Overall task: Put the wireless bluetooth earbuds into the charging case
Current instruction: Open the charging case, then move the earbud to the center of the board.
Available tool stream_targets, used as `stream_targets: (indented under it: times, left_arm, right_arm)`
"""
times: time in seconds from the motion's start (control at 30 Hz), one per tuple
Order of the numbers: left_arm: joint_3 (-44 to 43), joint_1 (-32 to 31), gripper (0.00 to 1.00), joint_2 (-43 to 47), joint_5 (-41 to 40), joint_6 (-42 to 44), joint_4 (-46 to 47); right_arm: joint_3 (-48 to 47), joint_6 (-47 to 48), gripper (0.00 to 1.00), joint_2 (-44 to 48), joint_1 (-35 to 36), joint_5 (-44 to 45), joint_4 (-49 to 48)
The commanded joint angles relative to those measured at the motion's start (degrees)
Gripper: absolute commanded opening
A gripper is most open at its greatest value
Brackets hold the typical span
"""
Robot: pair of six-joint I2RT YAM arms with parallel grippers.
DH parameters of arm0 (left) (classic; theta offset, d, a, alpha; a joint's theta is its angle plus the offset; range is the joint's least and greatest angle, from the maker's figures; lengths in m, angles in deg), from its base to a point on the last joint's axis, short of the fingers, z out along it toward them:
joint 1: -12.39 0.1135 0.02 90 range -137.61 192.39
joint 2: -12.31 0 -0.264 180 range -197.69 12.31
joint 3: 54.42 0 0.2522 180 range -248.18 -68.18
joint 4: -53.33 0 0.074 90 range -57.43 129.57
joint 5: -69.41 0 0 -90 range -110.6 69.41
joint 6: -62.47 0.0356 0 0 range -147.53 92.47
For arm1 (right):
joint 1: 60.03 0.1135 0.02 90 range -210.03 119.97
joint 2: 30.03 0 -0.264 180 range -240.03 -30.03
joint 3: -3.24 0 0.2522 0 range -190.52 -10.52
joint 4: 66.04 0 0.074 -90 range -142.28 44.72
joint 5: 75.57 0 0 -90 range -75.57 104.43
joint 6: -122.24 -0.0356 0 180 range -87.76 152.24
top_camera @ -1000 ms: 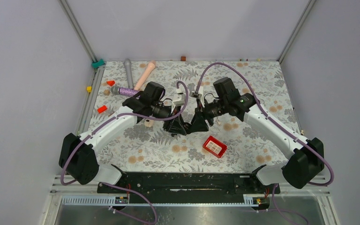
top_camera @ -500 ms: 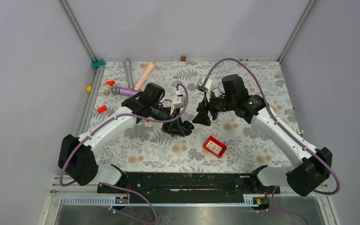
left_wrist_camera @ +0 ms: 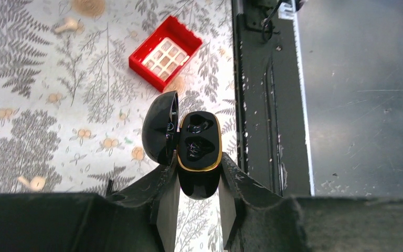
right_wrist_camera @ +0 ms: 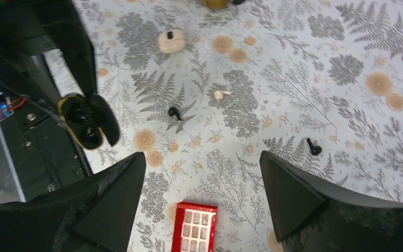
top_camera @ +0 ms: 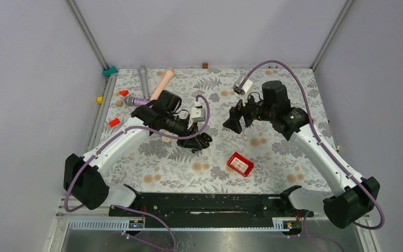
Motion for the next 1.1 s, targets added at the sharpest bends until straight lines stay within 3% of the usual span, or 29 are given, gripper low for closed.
stream_targets:
  times: [0.0,0.33,0.63,0.87,1.07]
  left_arm:
    - [-1.87,2.14,0.0,2.35,-3.99,5.84,-4.69]
    - [0.41,6.56,0.0,3.45,-5.15,10.49,-9.89]
    - [-0.82,8.04,0.0,3.75,-0.4,17.19,-17.7]
    - [-0.86,7.96,0.0,1.87,2.49,28.51,-26.66]
    - [-2.62,8.17,0.0,1.17,2.45,31.63,-30.67]
  right_arm:
    - [-2.91,-3.32,0.88,-3.23,-0.76,7.24,-1.26]
    - [-6.75,-5.61,0.87,-10.83,-1.65,13.12,0.17]
    - [-8.67,9.84,0.84,-16.99,-2.2,14.9,5.34]
    - [-8.06,28.21,0.84,-24.21,-2.68,14.73,6.83]
    - [-9.5,30.8,0.8,-28.45,-2.68,14.62,5.66]
